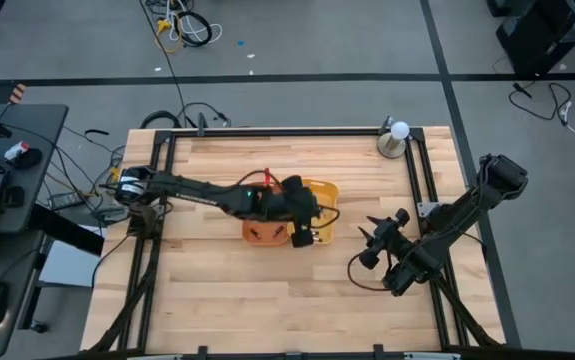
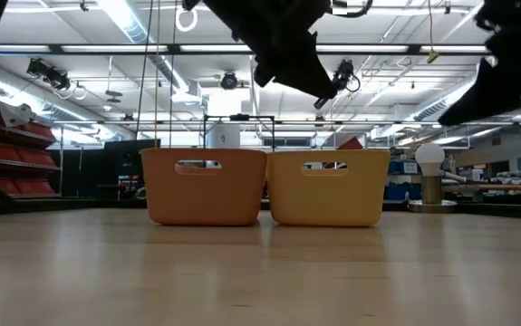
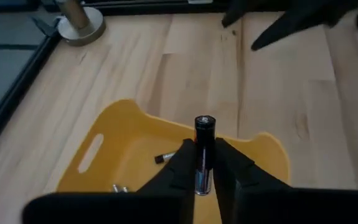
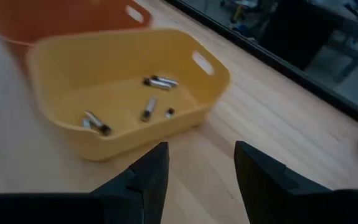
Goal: Sort batteries
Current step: Put the silver battery into the yellow bin, then return to Home Position
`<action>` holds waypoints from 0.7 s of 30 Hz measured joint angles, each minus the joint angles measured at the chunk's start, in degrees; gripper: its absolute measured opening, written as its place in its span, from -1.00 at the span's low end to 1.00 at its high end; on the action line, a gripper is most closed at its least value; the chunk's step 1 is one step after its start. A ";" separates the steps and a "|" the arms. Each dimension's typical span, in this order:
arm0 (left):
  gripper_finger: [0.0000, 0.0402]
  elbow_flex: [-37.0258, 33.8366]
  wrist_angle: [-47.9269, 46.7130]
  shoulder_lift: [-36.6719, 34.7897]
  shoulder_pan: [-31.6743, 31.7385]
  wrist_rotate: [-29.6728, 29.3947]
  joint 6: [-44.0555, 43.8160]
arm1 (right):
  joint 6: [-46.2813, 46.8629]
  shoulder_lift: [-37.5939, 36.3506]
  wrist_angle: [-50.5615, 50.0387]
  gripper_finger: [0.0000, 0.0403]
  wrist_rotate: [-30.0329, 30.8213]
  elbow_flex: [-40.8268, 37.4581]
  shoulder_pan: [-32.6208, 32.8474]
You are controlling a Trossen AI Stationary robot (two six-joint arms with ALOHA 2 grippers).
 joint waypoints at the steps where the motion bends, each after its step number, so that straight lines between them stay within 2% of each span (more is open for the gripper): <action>1: -0.77 0.00 0.06 -0.01 0.73 1.42 -0.39 | 1.55 0.01 0.02 -0.16 -0.01 -1.08 -0.02; 5: -0.41 0.02 0.08 0.81 2.70 8.82 -1.48 | 6.30 -0.14 0.09 -0.16 -0.05 -4.14 -0.24; 10: -0.04 -0.04 -1.41 2.65 3.81 5.51 -1.16 | 4.32 -2.82 0.75 -0.16 -0.95 -4.34 -0.35; 13: 0.02 -0.07 2.00 2.84 4.20 9.97 -0.68 | 1.44 -5.23 0.64 -0.18 -1.09 -4.34 -0.92; 16: 0.01 0.07 7.26 2.60 3.25 14.91 1.58 | -3.23 -8.02 1.10 -0.23 -4.40 -4.34 -1.88; 21: -0.06 0.01 1.14 0.99 4.05 14.45 3.52 | -9.65 -13.06 2.70 -0.37 -5.78 -5.51 -3.97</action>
